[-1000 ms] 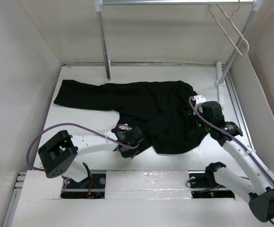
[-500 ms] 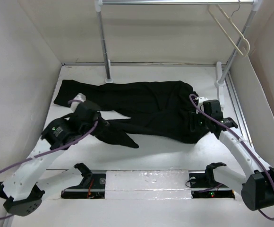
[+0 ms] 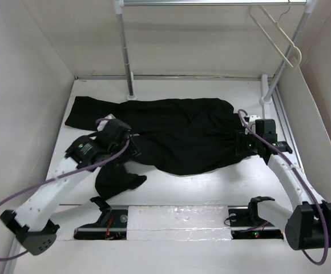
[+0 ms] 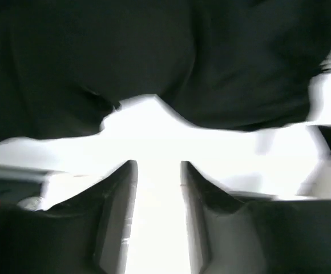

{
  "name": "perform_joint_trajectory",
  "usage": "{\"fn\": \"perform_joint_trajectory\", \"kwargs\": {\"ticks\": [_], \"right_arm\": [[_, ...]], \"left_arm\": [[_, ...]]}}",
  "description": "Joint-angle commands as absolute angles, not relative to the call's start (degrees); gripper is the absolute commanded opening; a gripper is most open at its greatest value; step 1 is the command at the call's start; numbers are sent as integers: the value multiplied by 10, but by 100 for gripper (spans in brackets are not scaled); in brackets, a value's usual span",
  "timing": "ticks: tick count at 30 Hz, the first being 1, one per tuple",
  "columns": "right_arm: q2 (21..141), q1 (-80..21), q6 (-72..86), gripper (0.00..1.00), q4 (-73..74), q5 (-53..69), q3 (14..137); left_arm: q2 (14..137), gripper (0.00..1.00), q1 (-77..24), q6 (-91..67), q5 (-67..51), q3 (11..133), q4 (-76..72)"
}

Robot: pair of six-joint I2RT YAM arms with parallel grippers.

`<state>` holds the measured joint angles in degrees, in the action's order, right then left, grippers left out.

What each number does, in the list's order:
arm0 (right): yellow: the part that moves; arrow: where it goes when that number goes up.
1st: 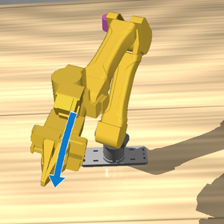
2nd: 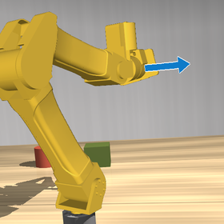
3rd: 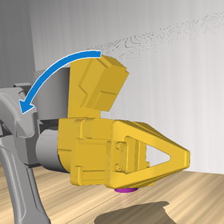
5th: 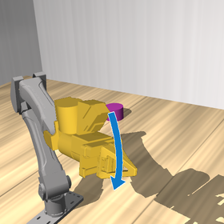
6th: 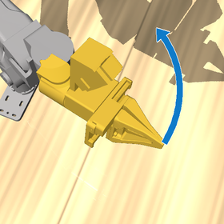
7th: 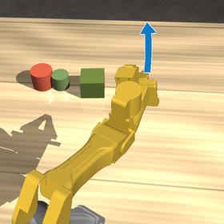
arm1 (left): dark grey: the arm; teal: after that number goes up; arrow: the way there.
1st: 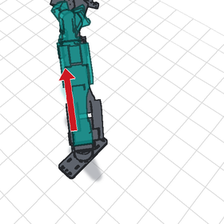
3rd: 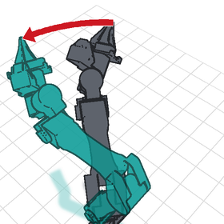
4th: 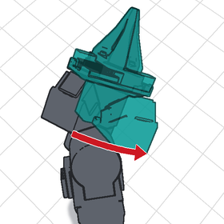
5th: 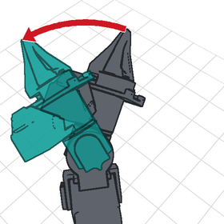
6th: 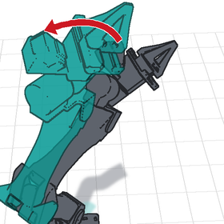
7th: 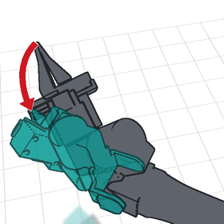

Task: Place the trousers on the hanger
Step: Flatten out the trousers at the center of the board.

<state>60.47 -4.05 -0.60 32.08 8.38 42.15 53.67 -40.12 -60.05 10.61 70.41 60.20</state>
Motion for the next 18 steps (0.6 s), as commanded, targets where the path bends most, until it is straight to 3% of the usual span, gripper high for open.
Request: {"fn": "perform_joint_trajectory", "kwargs": {"ticks": [1,3,6,9,13,14,15,17,18], "right_arm": [[588,-6,-1,66,312,64,417],[588,29,24,68,313,47,408],[604,75,37,75,304,64,389],[630,127,49,81,250,116,364],[716,122,65,80,194,126,371],[728,122,73,79,181,127,370],[742,117,90,70,155,126,367],[773,117,118,67,131,123,361],[780,117,128,55,97,124,352]], "left_arm": [[547,49,-400,-610,110,699,613],[562,65,-400,-615,163,754,648],[573,66,-400,-603,195,781,648],[595,74,-400,-563,215,766,592],[645,73,-364,-491,212,698,444],[654,73,-350,-480,203,687,417],[663,73,-350,-465,187,679,395],[692,72,-350,-453,179,664,342],[705,72,-350,-441,173,668,335]]}}
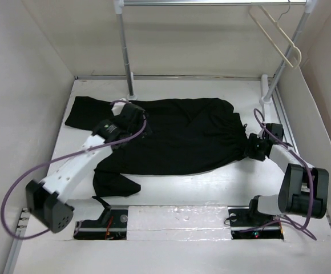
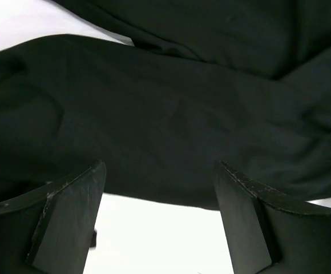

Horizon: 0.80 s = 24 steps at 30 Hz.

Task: Place the trousers on the hanger
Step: Flatten out the trousers at the center of the board.

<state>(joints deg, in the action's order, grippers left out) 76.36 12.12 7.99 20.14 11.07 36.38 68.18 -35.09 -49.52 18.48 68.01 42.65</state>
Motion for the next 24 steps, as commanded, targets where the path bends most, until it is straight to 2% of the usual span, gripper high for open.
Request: {"fn": "perform_joint_trajectory", "kwargs": {"ticks": [1,2,3,4,5,9,13,17,21,22,23,24], "right_arm": [[785,117,138,47,75,125,345],[794,122,148,37,55,124,341],[799,122,161,12,34,121,339],[800,134,165,3,33,109,341],[797,143,170,0,39,106,344],[703,192,150,0,124,48,360],[659,264,121,0,194,17,372],[668,303,91,0,207,16,374],[688,325,80,0,257,-18,433],[693,325,87,2,262,-11,442],[703,325,89,17,263,-4,453],[712,325,84,59,260,25,467]], "left_arm": [[727,72,-350,-434,170,678,326],[735,72,-350,-427,170,682,322],[743,72,-350,-421,181,686,320],[757,72,-340,-412,185,686,315],[760,72,-330,-406,182,683,308],[776,71,-258,-385,128,650,274],[808,72,-183,-383,101,642,244],[833,72,-176,-382,110,649,245],[853,72,-139,-388,113,621,245],[857,72,-128,-389,107,614,244],[856,72,-118,-389,107,607,247],[857,72,-105,-388,121,603,250]]}}
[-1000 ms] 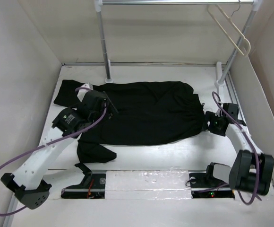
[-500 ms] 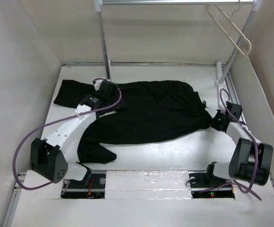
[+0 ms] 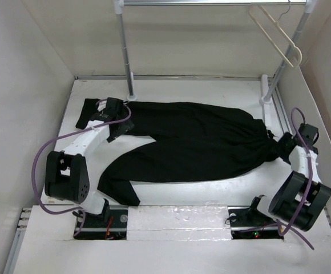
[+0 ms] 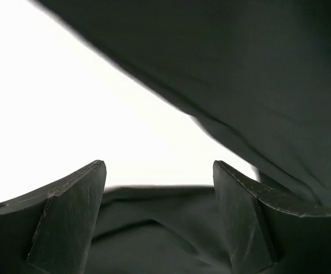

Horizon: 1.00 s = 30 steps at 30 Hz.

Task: Place the trousers on the hanger
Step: Flatten out the trousers at the center of the board.

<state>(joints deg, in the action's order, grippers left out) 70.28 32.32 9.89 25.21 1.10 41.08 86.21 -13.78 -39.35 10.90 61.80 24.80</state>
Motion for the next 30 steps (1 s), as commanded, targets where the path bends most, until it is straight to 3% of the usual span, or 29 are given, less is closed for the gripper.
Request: {"fn": "perform_joint_trajectory", "kwargs": {"ticks": [1,3,5,8,12,18,20,23,30], "right_arm": [[722,325,85,72,270,71,501],[725,295,92,82,277,109,532],[707,206,94,82,276,94,574],[657,109,89,81,280,94,585],[614,30,59,72,272,139,544],[578,-73,24,72,279,143,512],[588,-89,7,72,288,155,518],[590,-105,-20,72,294,172,519],[568,-118,-29,73,301,186,524]], "left_arm": [[852,72,-105,-386,134,602,260],[843,74,-96,-391,171,606,270],[839,74,-63,-412,171,606,272],[821,72,3,-446,58,563,274],[754,72,11,-450,49,514,314],[674,72,-13,-518,4,428,424],[642,71,-13,-535,-10,418,428],[608,68,-13,-554,60,422,450],[690,65,-20,-586,92,428,426]]}}
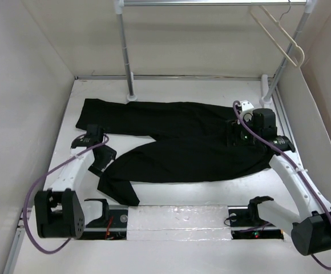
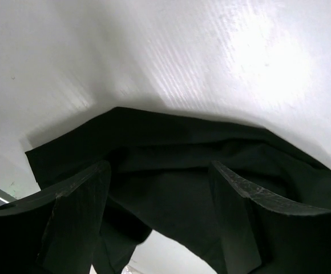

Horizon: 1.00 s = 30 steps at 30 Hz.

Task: Place the trousers on the hanger
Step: Flatten out the trousers at the center of the board.

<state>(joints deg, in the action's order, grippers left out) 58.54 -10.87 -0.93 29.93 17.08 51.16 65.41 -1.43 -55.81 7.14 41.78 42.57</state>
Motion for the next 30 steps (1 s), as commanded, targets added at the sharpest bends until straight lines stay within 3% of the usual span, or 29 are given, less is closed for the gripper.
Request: {"fn": "perform_joint_trajectory", "kwargs": {"ticks": [1,5,11,14,15,17,20,22,23,30], "right_arm": [[562,-118,-29,73,302,186,527],[559,-125,-34,73,322,194,548],[545,-125,-34,73,330,211,559],[550,-131,-40,73,344,200,573],[550,-136,-40,73,345,200,576],[553,-136,-45,73,354,186,583],[556,-136,-45,73,350,181,581],[560,-136,-44,73,348,185,580],[560,-136,-44,73,344,185,578],[567,-126,-44,73,336,185,570]], "left_arm": [[700,65,-20,-589,94,432,427],[716,64,-20,-622,82,430,420],[751,52,-20,-660,87,406,366],[774,26,-20,-651,119,406,350],[786,12,-20,-649,122,410,350],[797,0,-20,-634,127,412,340],[823,0,-21,-602,154,444,330],[852,0,-27,-580,166,510,336],[891,0,-51,-549,197,600,357],[1018,2,-148,-509,280,811,487]]}}
